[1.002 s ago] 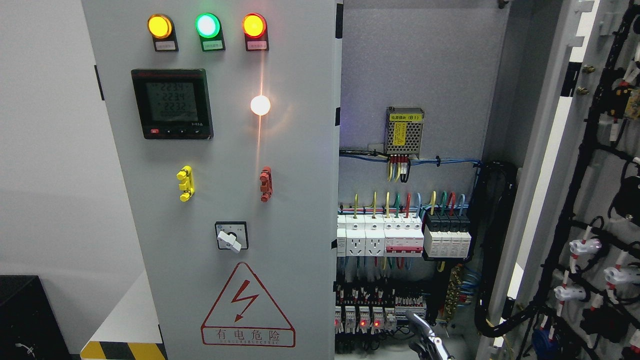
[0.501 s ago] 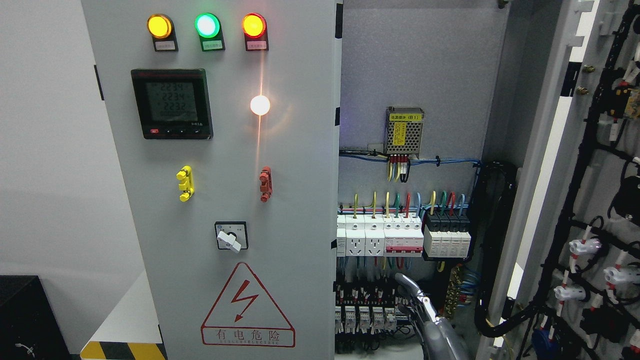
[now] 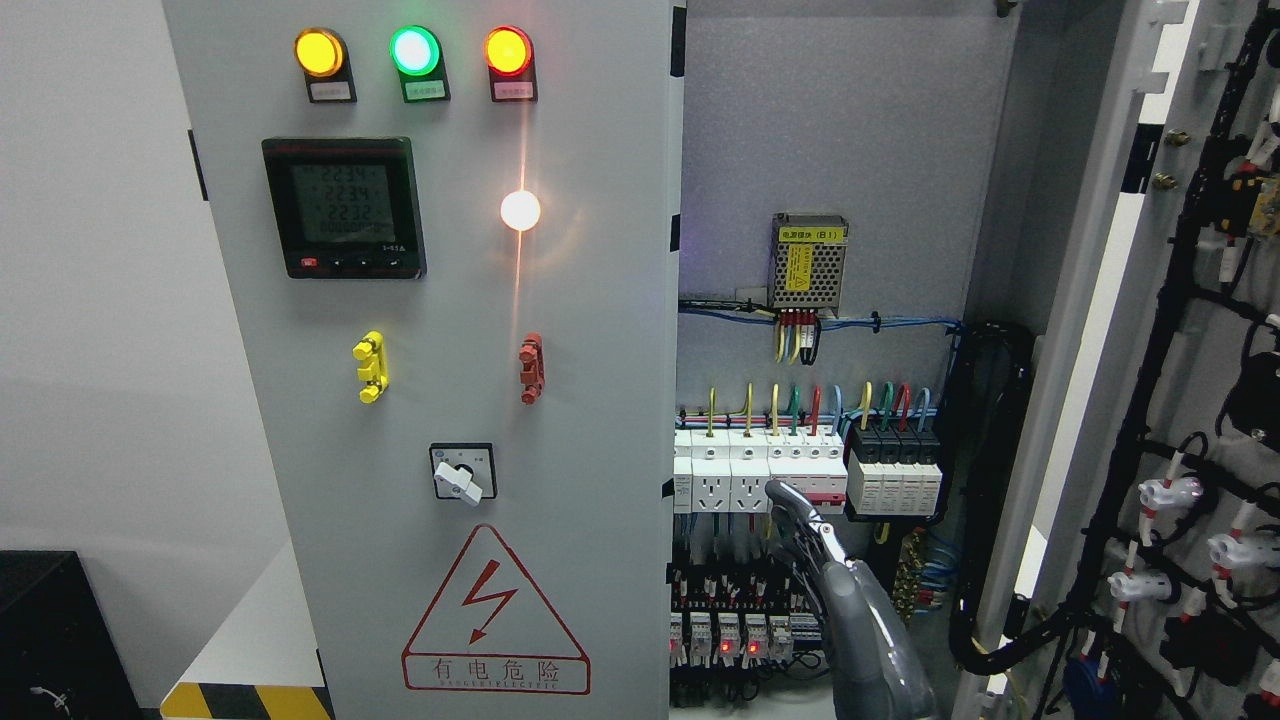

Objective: Open door with both hands
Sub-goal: 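Raise the right hand into the open cabinet toward the breaker row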

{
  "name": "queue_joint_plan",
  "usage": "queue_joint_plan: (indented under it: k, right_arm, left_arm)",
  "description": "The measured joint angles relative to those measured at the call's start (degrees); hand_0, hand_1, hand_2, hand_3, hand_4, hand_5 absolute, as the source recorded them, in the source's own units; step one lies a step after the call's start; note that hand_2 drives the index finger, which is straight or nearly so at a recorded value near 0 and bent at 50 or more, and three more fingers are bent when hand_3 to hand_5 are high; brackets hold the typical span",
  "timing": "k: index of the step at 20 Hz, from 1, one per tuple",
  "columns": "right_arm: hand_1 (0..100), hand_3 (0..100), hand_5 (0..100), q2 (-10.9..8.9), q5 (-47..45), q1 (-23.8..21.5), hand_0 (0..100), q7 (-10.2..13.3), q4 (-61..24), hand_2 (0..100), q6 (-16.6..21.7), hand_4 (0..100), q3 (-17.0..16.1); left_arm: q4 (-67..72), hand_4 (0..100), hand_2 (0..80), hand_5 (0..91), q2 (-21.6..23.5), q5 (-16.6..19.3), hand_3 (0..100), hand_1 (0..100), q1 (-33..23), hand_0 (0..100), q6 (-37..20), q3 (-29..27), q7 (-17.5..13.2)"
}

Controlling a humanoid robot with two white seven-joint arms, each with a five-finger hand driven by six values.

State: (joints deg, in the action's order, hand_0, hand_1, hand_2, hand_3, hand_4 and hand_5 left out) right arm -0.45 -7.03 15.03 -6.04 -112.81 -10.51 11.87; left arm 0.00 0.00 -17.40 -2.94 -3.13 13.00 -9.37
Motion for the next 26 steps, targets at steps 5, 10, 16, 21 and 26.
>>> queue_joint_plan:
  k: [5,10,16,21,26]
  right_arm:
    - [0,0,0,0.17,-2.32,4.56,0,-0.01,3.16,0,-0.44,0,0.24]
    - [0,0,0,0.27,-3.3,9.25,0,-0.02,7.31,0,-0.47,0,0.62]
    - [0,0,0,0.34,-3.78,13.6,0,-0.02,11.65,0,-0.47,0,0.92]
    - [0,0,0,0.38,-4.43,15.68,0,-0.23,14.36,0,-0.47,0,1.21]
    - [0,0,0,0.4,-6.31,17.71,0,-0.26,16.49,0,-0.52,0,1.83]
  left_arm:
    - [0.0,0,0.0,0.0,0.0,0.0,0,0,-0.01,0,0.0,0.0,-0.01]
    - [0.0,0,0.0,0.0,0.0,0.0,0,0,-0.01,0,0.0,-0.02,-0.01]
    - [0.0,0,0.0,0.0,0.0,0.0,0,0,-0.03,0,0.01,0.0,-0.01]
    - [0.0,0,0.0,0.0,0.0,0.0,0,0,0.0,0,0.01,0.0,-0.02]
    - [0.0,0,0.0,0.0,0.0,0.0,0,0,0.02,0,0.21,0.0,-0.02]
